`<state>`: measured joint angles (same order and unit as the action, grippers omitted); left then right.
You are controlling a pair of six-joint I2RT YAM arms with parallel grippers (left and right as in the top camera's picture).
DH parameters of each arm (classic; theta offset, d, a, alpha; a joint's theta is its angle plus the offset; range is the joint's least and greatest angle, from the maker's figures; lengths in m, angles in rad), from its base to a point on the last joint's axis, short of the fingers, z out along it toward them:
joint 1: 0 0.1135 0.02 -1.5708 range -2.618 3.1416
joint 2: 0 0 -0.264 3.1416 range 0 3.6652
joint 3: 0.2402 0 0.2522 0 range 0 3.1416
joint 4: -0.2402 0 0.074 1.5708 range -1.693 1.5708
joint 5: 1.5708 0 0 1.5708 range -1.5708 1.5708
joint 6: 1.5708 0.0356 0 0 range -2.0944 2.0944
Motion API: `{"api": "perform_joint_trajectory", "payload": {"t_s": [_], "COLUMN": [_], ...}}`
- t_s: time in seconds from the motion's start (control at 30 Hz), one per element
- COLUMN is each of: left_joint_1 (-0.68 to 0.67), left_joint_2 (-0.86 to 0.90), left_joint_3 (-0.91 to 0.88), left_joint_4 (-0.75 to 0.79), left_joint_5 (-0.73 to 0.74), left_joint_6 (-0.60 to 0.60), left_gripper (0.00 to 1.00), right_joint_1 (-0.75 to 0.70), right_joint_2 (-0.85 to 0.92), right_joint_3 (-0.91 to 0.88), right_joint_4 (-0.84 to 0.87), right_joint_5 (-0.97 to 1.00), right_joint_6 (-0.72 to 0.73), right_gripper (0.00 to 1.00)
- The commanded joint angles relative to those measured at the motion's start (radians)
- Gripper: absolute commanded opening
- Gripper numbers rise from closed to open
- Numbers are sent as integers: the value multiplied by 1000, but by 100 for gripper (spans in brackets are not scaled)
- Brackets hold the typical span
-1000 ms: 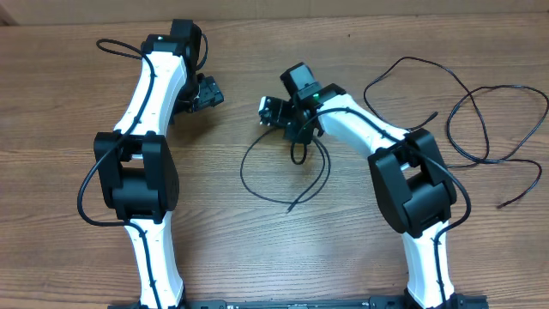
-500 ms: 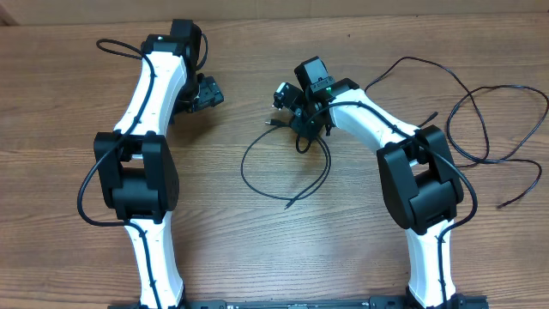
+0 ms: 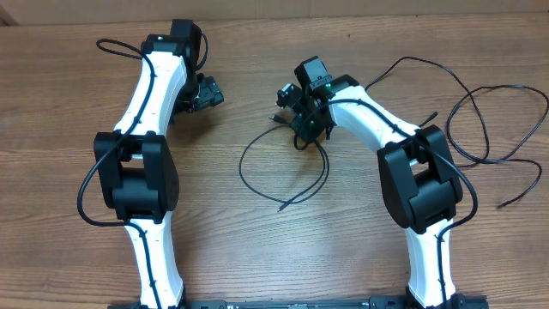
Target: Untangle cables
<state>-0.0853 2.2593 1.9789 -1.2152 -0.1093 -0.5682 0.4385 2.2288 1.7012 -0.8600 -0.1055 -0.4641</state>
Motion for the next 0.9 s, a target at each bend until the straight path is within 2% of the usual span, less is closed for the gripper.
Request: {"api": "perform_joint_trajectory", "payload": {"t_s": [0.0, 0.3, 0.53, 0.77, 0.87], "left_joint_1": [-7, -7, -7, -7, -7], "left_joint_2": [-16, -16, -16, -16, -16], "left_joint_3": [-1, -1, -1, -1, -1], "left_joint_4": [0, 0, 0, 0, 1], "left_joint_5": [-13, -13, -13, -13, -13], "left_joint_6": [15, 15, 15, 15, 15], "left_gripper": [100, 100, 100, 100, 99], "right_joint_1": [-6, -9, -9, -9, -9], "right_joint_2": [-24, -43, -42, -42, -42], "right_joint_3": [124, 346, 340, 275, 227], "right_joint_4": [-50, -272, -379, -430, -429], "right_joint_5": [14, -5, -276, -270, -248], "right_joint_6": [27, 37, -111, -249, -260], "right_gripper": [4, 4, 4, 4, 4]}}
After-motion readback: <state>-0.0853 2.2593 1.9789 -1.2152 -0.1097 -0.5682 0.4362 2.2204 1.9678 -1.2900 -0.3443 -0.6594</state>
